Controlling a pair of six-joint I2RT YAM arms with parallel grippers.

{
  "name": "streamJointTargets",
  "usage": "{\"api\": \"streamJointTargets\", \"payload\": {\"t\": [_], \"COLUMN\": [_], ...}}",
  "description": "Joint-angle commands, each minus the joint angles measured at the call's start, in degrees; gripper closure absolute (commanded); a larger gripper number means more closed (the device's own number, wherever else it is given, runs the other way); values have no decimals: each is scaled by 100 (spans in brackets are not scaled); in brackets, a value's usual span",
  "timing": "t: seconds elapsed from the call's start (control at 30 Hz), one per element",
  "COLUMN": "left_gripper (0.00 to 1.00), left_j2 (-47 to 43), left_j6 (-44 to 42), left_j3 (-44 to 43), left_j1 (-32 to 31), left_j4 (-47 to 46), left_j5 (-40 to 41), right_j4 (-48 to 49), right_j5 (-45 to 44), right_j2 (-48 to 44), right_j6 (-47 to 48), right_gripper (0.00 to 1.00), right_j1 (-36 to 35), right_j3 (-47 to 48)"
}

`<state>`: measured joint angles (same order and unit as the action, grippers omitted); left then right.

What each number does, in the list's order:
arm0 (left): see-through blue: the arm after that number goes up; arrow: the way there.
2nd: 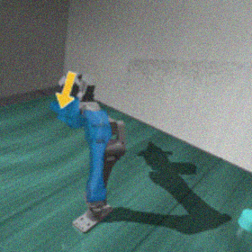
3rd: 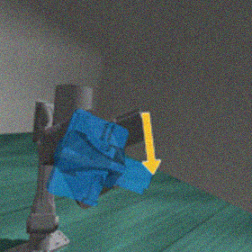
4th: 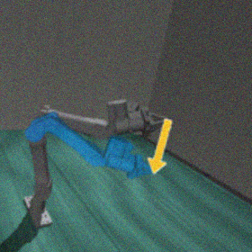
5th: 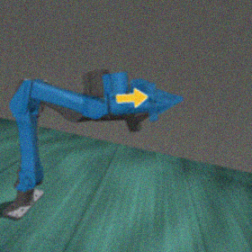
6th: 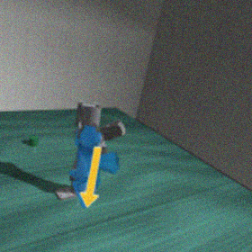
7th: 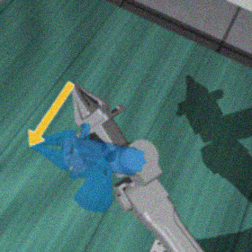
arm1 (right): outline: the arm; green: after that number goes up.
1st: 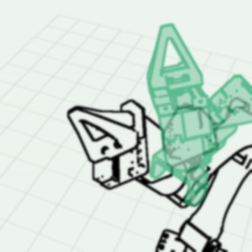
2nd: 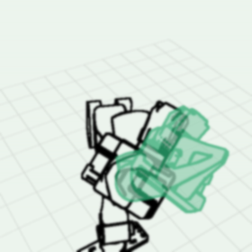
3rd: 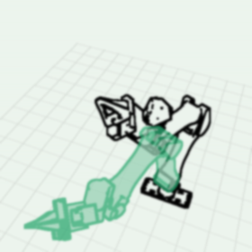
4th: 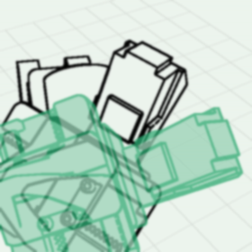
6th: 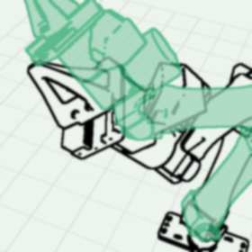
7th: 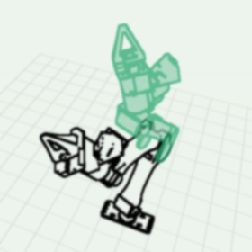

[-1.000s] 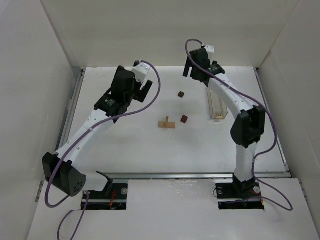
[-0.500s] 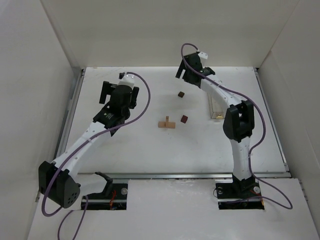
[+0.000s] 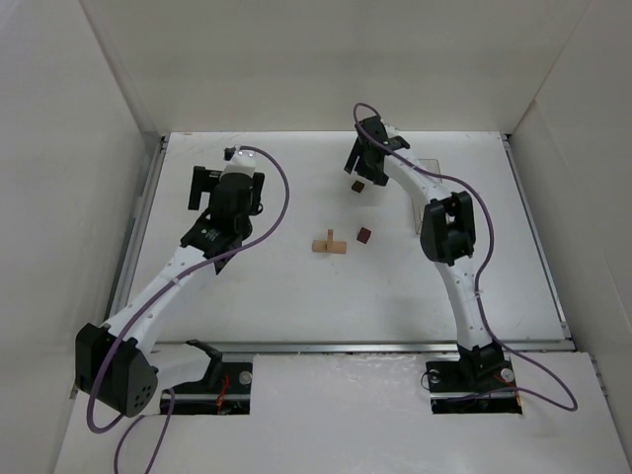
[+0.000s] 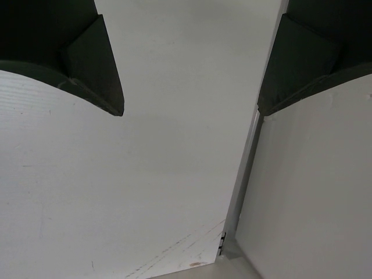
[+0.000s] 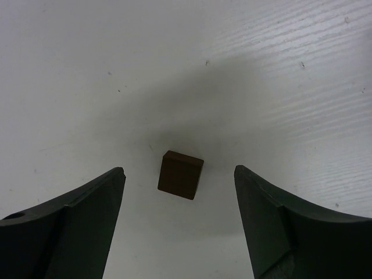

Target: Build the wood block tower

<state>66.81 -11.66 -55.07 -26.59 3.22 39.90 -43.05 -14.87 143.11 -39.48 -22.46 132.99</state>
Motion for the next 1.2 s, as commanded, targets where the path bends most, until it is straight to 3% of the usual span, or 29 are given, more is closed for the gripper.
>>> {"api": "streamJointTargets", "payload": {"t": [0.0, 0.3, 0.57, 0.73, 0.93, 1.17], "left_gripper": [0, 0, 0, 0, 0, 0], "left_j2": [-194, -194, -299, -300, -300, -300], "left_j6": [-108, -267, -267, -267, -267, -319], "left_j3": [22, 75, 128, 128, 128, 128], "left_j1": [31, 31, 31, 31, 31, 31], "left_j4": [-445, -551, -551, -551, -551, -551], "left_j5": [62, -52, -105, -105, -158, -158], "right_j4": [-134, -625, -784, -784, -784, -679], "right_j5": [-33, -68, -253, -139, -86, -86], "right_j2": [-117, 506, 560, 666, 666, 472], "right_j6": [-165, -270, -270, -270, -218, 28], "right_gripper": [19, 25, 26, 46, 53, 84], "right_j1": [-4, -66, -118, -118, -118, -118], "right_j3": [166, 930, 746, 808, 685, 526]}}
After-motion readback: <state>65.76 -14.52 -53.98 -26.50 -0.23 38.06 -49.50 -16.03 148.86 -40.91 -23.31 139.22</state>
